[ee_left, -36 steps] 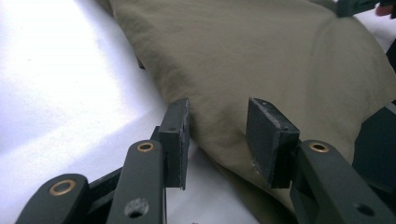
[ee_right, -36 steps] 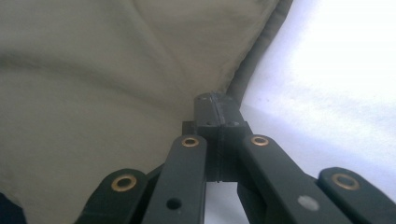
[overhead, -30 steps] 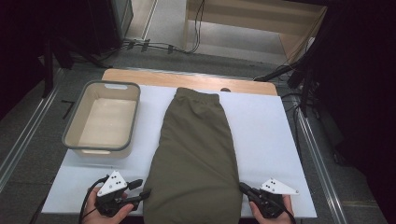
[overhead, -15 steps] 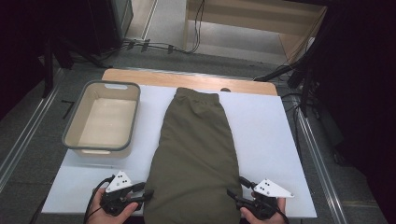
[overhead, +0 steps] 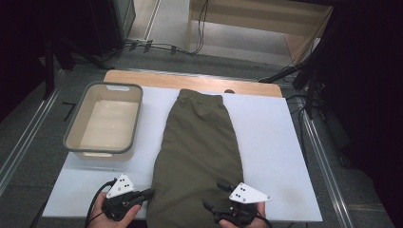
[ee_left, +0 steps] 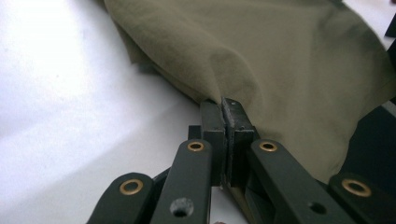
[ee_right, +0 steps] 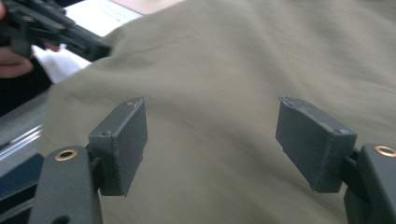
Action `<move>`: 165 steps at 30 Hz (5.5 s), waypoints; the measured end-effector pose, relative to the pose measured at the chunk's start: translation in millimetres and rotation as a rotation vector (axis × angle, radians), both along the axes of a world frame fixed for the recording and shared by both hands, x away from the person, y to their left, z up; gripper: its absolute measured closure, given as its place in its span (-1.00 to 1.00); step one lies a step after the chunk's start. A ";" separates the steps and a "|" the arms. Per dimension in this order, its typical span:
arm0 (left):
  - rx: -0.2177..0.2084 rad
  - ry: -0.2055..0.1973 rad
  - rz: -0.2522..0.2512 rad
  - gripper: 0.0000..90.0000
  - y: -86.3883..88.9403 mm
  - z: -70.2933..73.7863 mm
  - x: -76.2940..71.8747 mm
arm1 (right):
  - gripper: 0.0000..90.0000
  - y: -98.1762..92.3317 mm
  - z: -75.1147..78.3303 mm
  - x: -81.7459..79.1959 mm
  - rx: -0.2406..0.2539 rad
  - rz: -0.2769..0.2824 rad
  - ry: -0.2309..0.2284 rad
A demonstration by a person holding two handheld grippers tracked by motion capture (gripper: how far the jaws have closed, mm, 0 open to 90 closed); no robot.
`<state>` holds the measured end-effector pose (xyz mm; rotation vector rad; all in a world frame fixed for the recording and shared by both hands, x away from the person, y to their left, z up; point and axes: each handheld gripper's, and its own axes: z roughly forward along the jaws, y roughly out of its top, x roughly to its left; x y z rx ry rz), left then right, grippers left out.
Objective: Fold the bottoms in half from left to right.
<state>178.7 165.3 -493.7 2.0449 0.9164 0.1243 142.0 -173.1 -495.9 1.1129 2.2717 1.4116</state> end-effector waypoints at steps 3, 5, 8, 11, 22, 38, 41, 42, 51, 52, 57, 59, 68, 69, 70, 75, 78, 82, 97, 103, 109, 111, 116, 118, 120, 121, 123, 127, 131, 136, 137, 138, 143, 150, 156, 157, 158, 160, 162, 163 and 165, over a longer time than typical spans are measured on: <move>-0.016 -0.007 -0.008 0.93 1.3 1.5 -0.5 | -0.48 18.1 1.1 0.3 -0.007 0.046 -0.004; -0.023 -0.008 -0.014 0.92 2.2 2.3 -0.5 | -0.47 29.3 1.1 0.4 -0.009 0.070 -0.002; -0.029 -0.018 -0.013 0.91 2.0 3.4 -1.2 | -0.47 50.3 -0.7 1.6 -0.021 0.118 -0.001; -0.040 -0.015 -0.020 0.90 2.8 3.0 -0.8 | -0.46 66.8 -2.5 3.2 -0.024 0.150 0.001; -0.067 -0.010 -0.030 0.92 1.4 2.3 -0.2 | -0.45 113.8 -10.3 8.2 -0.045 0.222 0.010; -0.068 0.012 -0.038 0.90 6.4 -0.8 2.1 | 0.95 99.7 -9.0 10.5 -0.084 0.181 -0.003; -0.053 0.026 -0.035 0.87 7.5 -2.7 3.3 | 0.95 88.7 -3.0 10.5 -0.078 0.154 -0.015; -0.048 0.030 -0.032 0.87 7.9 -3.7 3.8 | 0.95 83.9 -1.4 11.0 -0.075 0.140 -0.021; -0.055 0.025 -0.038 0.90 6.3 -2.7 4.1 | 0.68 68.1 -1.6 12.6 0.004 0.150 0.026; -0.056 0.021 -0.037 0.90 5.4 -2.1 3.5 | 0.60 72.9 -1.9 11.5 0.007 0.162 0.023; -0.075 0.011 -0.044 0.91 3.5 -0.5 2.9 | -0.11 101.0 -3.0 9.6 -0.003 0.215 0.018; -0.080 0.010 -0.047 0.91 3.0 -0.3 2.7 | -0.23 111.3 -5.4 9.3 -0.037 0.201 0.022; -0.077 0.042 -0.064 0.85 5.7 -4.1 4.7 | 0.95 110.9 -14.7 13.0 -0.090 0.182 0.059; -0.073 0.050 -0.069 0.82 6.1 -4.9 5.1 | 0.95 109.0 -13.6 13.5 -0.085 0.183 0.054; -0.068 0.055 -0.070 0.78 6.3 -5.7 5.2 | 0.95 107.2 -12.1 13.4 -0.083 0.180 0.048; -0.046 0.060 -0.055 0.74 7.2 -7.4 6.1 | 0.95 90.3 -3.3 14.6 -0.071 0.147 0.016; -0.013 0.073 -0.053 0.89 6.9 -8.2 6.3 | 0.95 73.4 0.6 17.1 -0.054 0.105 0.015; 0.021 0.100 -0.042 0.94 8.5 -10.3 7.3 | 0.95 46.5 4.6 21.3 -0.037 0.034 0.010; 0.004 -0.035 0.132 -0.35 -5.3 2.4 38.3 | 0.95 16.2 5.3 24.2 -0.017 -0.022 0.009; 0.096 -0.050 0.135 -0.31 -25.5 -3.9 59.6 | 0.95 24.0 15.2 20.7 0.011 0.016 -0.016; 0.030 -0.085 0.144 0.34 -11.5 10.8 63.7 | 0.95 40.4 19.1 14.4 0.023 0.094 -0.022; -0.007 -0.095 0.151 0.53 -0.5 14.7 63.5 | 0.95 50.4 18.8 10.8 0.016 0.133 -0.022; -0.059 -0.096 0.152 0.80 18.5 17.8 62.9 | 0.95 71.9 13.1 7.9 -0.005 0.192 -0.013; -0.059 -0.089 0.168 0.80 23.3 15.7 64.3 | 0.75 76.9 9.8 8.5 -0.007 0.191 -0.007; -0.066 -0.072 0.179 0.76 28.6 12.0 66.5 | 0.55 79.6 8.4 6.7 -0.004 0.199 0.002; -0.067 -0.068 0.183 0.73 30.1 10.6 67.0 | 0.49 80.9 8.4 4.6 -0.004 0.211 0.000; -0.062 -0.061 0.190 0.70 32.6 8.6 67.8 | 0.42 83.3 8.9 -0.8 -0.003 0.230 -0.002; -0.058 -0.071 0.185 0.76 32.3 9.8 67.6 | 0.42 89.0 8.6 -14.0 -0.008 0.261 -0.021; -0.035 -0.078 0.179 0.95 31.1 10.1 67.5 | 0.50 95.5 6.3 -23.1 -0.054 0.246 -0.068; -0.034 -0.072 0.179 0.97 32.2 7.5 67.5 | 0.45 104.2 -6.7 -20.8 -0.056 0.293 -0.010; -0.033 -0.072 0.177 0.97 32.5 7.1 67.4 | 0.40 107.2 -9.2 -21.2 -0.068 0.301 -0.010; -0.030 -0.071 0.179 0.97 33.0 6.8 67.0 | 0.38 110.2 -11.8 -21.3 -0.076 0.306 -0.004; -0.019 -0.090 0.223 0.75 42.1 8.3 59.8 | 0.18 106.2 -12.9 -16.2 -0.063 0.292 0.009; -0.095 -0.094 0.219 0.05 48.3 11.5 50.5 | -0.26 48.9 5.0 7.1 -0.024 0.096 -0.029; -0.121 -0.101 0.159 -0.55 29.5 16.0 45.3 | -0.55 2.0 8.8 22.6 -0.024 -0.016 -0.011; -0.113 -0.095 0.150 -0.64 25.7 14.3 45.5 | -0.57 -4.1 8.4 24.6 -0.027 -0.030 -0.013; -0.098 -0.092 0.148 -0.72 22.5 12.4 45.8 | -0.58 -9.8 8.1 26.7 -0.027 -0.043 -0.010; -0.080 -0.072 0.146 -0.79 17.9 8.5 47.6 | -0.61 -20.2 7.1 30.2 -0.027 -0.071 -0.004; -0.050 -0.050 0.171 -0.79 15.6 4.3 49.7 | -0.61 -30.3 5.3 33.9 -0.026 -0.099 0.000; -0.033 -0.035 0.184 -0.79 15.6 1.8 51.2 | -0.61 -35.5 4.1 35.6 -0.028 -0.117 0.003; -0.004 -0.012 0.219 -0.77 16.7 -3.4 53.4 | -0.61 -45.6 1.0 38.9 -0.032 -0.154 0.012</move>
